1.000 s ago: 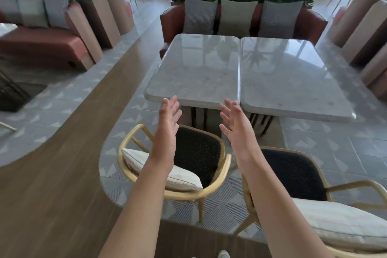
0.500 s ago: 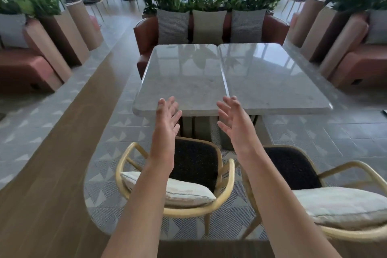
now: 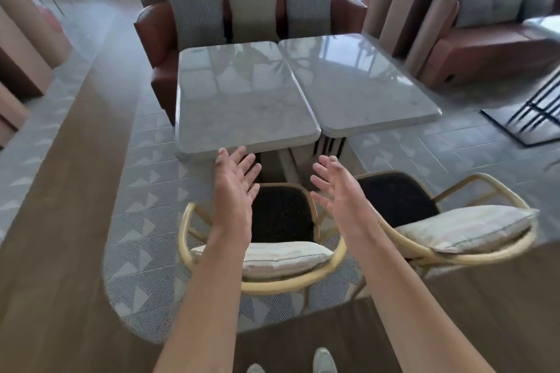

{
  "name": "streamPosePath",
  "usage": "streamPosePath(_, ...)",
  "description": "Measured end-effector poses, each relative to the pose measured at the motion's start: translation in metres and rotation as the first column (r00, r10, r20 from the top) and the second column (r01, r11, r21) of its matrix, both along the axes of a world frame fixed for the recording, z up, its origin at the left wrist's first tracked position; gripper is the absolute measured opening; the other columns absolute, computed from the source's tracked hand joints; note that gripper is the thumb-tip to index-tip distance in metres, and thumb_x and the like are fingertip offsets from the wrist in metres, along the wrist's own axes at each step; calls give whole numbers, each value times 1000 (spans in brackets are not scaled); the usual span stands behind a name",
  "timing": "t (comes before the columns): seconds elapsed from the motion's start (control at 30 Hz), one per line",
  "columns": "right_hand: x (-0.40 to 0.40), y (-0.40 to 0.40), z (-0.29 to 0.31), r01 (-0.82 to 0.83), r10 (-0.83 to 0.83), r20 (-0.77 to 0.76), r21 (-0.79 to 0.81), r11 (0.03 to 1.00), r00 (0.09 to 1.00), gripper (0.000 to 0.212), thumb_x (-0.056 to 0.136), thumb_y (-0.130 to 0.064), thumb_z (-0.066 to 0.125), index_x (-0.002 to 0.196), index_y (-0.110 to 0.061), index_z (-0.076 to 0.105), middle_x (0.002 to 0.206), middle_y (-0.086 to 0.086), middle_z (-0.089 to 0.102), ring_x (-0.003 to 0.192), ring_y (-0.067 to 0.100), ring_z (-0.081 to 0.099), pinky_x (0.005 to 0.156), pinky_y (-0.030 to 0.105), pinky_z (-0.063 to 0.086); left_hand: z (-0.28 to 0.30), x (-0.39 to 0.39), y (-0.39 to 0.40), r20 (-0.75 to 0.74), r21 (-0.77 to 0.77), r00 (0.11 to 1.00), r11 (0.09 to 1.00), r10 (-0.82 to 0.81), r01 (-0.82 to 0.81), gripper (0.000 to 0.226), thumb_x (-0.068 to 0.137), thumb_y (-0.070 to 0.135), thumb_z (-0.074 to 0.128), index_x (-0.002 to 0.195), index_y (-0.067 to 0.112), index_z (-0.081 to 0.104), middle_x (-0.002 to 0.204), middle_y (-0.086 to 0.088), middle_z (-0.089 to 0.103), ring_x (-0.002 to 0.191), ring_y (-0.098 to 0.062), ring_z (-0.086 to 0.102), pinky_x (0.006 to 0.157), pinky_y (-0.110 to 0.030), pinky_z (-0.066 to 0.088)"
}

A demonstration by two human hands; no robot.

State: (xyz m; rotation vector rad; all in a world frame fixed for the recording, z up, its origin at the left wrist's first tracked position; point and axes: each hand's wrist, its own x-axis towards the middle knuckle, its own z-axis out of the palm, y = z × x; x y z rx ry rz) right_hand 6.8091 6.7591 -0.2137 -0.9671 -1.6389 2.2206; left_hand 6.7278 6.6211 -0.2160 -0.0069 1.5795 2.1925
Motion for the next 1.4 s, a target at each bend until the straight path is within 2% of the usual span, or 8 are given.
streamPosePath(0.13,2,6,18,70,-70,28,2,998,997,48,107,-25,42,152,-11,37,154,9,42,140,26,45,115,43,38,2,1,7,7,29,999,999,-32,31,59,107,53,19,147,20,46,151,-8,51,135,-22,51,121,-51,28)
streamPosePath(0.4,3,-2,-1,-38,38,17,32,999,999,50,107,-34,38,154,-16,34,157,5,39,139,22,44,115,42,39,-5,9,0,-9,-30,1000,1000,1,-1,57,106,54,20,143,23,51,147,-4,55,131,-17,55,119,-48,31)
streamPosePath(0.53,15,-3,-3,-32,30,22,101,994,999,52,106,-38,38,154,-18,35,156,2,41,137,19,47,115,44,40,-7,13,3,12,-54,1000,999,-7,8,57,106,55,21,143,24,51,148,-5,54,131,-18,55,119,-49,31)
streamPosePath(0.77,19,7,-21,-16,12,55,66,998,998,52,107,-38,38,154,-16,35,155,3,43,136,20,48,114,45,41,-26,18,2,63,-104,998,994,-11,18,56,106,54,22,139,22,55,140,-3,60,126,-15,59,116,-45,35)
streamPosePath(1.0,35,-7,-115,-38,13,309,76,996,951,46,106,-38,42,149,-21,41,142,-6,49,136,17,45,116,45,38,-109,22,-21,283,-263,957,965,68,9,49,105,53,33,127,21,62,121,-1,71,113,-15,67,114,-47,37)
streamPosePath(1.1,49,-22,-164,-8,-5,433,29,1000,901,43,104,-35,48,144,-19,49,134,0,58,125,19,54,111,46,44,-148,29,-42,384,-339,912,941,145,-7,42,104,49,39,119,18,64,114,-4,73,107,-19,70,110,-48,42)
streamPosePath(1.23,63,-33,-198,81,-42,511,-53,995,859,44,101,-30,57,141,-13,51,130,3,60,121,20,56,110,45,44,-184,39,-68,423,-394,877,918,228,-48,38,103,43,46,117,13,64,110,-6,75,104,-22,71,105,-49,48)
streamPosePath(1.4,63,-47,-222,210,-75,568,-175,962,819,25,100,-20,60,122,-10,54,124,8,59,116,21,56,105,39,48,-216,46,-88,477,-481,824,875,306,-46,29,102,32,53,113,8,65,110,-11,74,107,-24,69,104,-46,46)
